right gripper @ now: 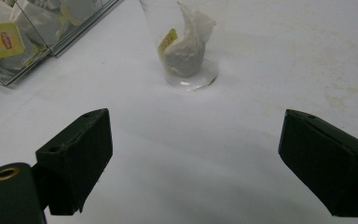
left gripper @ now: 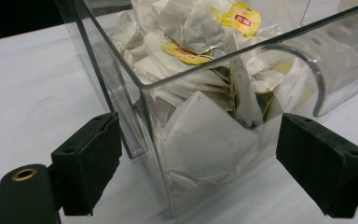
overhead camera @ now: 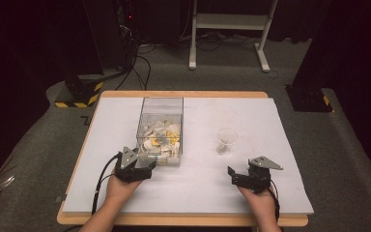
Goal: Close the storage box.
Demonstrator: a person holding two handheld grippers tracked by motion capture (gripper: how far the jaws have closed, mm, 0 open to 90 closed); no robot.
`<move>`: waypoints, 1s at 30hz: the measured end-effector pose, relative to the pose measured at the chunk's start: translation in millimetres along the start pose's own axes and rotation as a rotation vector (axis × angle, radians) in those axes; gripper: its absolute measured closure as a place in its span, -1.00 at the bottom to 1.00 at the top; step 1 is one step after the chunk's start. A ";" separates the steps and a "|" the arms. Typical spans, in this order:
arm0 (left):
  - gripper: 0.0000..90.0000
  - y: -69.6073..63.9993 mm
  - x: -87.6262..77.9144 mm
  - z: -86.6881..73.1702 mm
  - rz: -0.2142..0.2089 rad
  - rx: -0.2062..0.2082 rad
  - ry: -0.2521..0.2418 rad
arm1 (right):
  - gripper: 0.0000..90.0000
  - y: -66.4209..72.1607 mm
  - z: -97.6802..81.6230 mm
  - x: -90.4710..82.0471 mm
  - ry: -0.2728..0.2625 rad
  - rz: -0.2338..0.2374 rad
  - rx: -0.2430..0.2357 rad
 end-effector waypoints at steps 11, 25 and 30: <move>-0.67 1.4 10.3 6.1 0.020 0.010 0.001 | -0.78 1.6 2.1 -4.5 -0.015 0.000 -0.005; -0.88 11.5 9.5 6.7 0.086 -0.009 -0.017 | -0.78 2.9 1.7 -4.0 -0.015 -0.003 -0.007; -0.94 16.3 19.0 14.0 0.086 -0.013 -0.004 | -0.78 3.5 2.2 -4.2 -0.016 -0.002 -0.014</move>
Point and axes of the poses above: each handheld gripper's, and its own axes: x roughly forward along the jaws, z roughly out of its top, y roughly to its left, the point moved 2 cm from there along x, roughly forward along the jaws, and after that the axes turned 8 degrees about -x, right-handed, at the moved point
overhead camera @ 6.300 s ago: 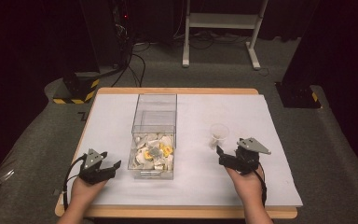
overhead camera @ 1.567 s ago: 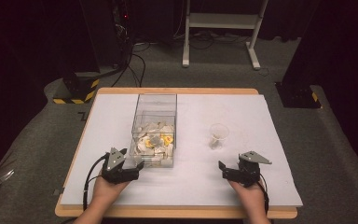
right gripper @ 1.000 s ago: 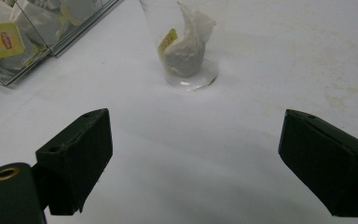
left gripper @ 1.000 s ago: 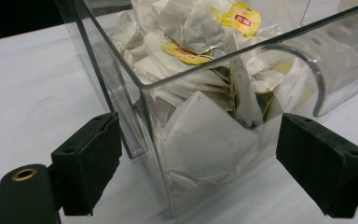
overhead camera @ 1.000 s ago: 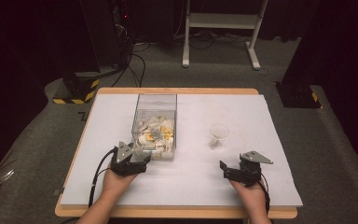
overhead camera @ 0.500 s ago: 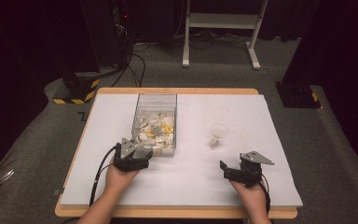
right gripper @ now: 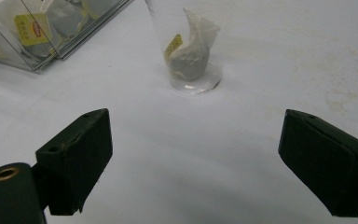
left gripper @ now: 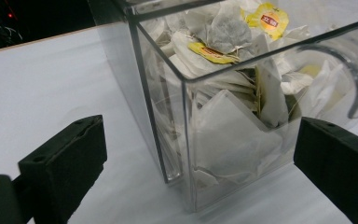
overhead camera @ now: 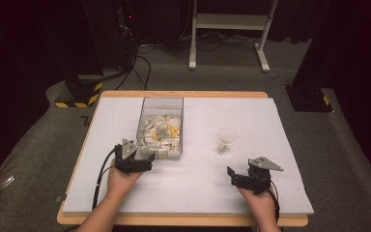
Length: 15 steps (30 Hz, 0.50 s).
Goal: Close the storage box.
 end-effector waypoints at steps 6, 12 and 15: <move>-0.94 2.5 11.2 7.7 0.006 -0.017 0.005 | -0.78 0.5 0.1 0.9 -0.001 0.004 0.000; -0.91 6.7 20.8 15.0 0.007 -0.049 0.002 | -0.77 0.9 -0.2 0.5 0.003 0.008 0.002; -0.90 7.9 25.0 17.5 0.019 -0.054 0.000 | -0.77 0.3 -0.5 -1.4 0.001 0.005 0.013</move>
Point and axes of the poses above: each handheld gripper's, and its own axes: x roughly forward along the jaws, z roughly out of its top, y roughly to its left, the point moved 2 cm from there along x, roughly forward along the jaws, and after that the axes turned 8 degrees about -x, right-handed, at the moved point
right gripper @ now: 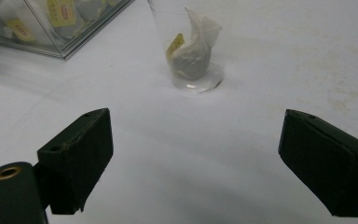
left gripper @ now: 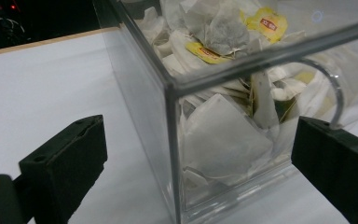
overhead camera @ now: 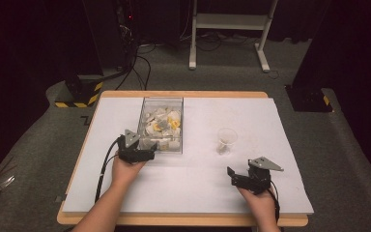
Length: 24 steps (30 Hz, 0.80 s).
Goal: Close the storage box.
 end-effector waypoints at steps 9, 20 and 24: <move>-0.80 0.8 4.1 5.1 0.027 -0.029 -0.006 | -0.77 -2.6 -1.1 -1.2 0.000 -0.002 -0.001; -0.67 7.4 -23.6 -11.0 -0.039 -0.009 0.058 | -0.76 -5.0 -2.2 -1.7 0.004 -0.011 -0.002; -0.67 17.9 -43.8 -25.2 -0.059 0.008 0.136 | -0.76 -9.2 -3.4 -2.4 0.011 -0.027 -0.001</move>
Point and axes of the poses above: each handheld gripper's, and its own axes: x roughly forward along the jaws, z roughly out of its top, y roughly to its left, the point moved 2 cm from there along x, roughly forward along the jaws, and after that the axes turned 8 degrees about -x, right-handed, at the moved point
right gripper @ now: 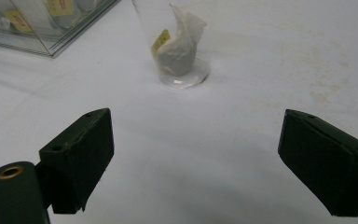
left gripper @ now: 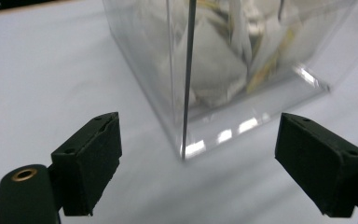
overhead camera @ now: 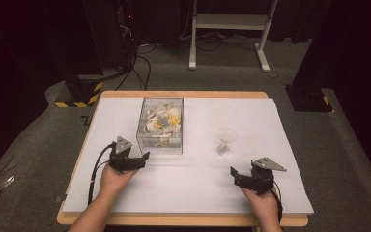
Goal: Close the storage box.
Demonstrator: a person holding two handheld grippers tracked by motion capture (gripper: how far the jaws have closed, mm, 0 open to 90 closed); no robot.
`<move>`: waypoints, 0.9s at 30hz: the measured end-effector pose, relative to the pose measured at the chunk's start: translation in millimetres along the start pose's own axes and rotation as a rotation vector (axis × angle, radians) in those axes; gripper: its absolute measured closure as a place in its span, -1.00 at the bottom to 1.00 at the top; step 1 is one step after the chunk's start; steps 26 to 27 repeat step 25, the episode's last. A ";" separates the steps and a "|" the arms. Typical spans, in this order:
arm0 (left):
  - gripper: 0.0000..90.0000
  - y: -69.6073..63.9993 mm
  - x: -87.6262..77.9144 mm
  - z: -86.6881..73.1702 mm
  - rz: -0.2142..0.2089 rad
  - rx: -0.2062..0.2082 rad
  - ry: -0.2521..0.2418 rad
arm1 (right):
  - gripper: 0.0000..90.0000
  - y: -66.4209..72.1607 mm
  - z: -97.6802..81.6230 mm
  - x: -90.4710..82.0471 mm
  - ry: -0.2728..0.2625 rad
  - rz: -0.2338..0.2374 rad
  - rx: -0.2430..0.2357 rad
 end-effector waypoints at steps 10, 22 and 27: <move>-0.73 33.4 -39.9 -50.0 0.066 0.001 0.146 | -0.77 -26.5 -12.8 6.2 0.172 -0.109 -0.054; -0.75 34.7 -41.6 -54.6 0.084 -0.041 0.129 | -0.82 -28.9 -19.1 12.7 0.207 -0.116 -0.048; -0.75 35.0 -41.8 -54.5 0.087 -0.034 0.129 | -0.82 -28.3 -19.4 12.6 0.204 -0.122 -0.047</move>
Point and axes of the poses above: each handheld gripper's, and its own axes: x roughly forward along the jaws, z roughly out of its top, y roughly to its left, the point moved 2 cm from there along x, roughly forward along the jaws, and after that the axes turned 8 degrees about -x, right-handed, at the moved point
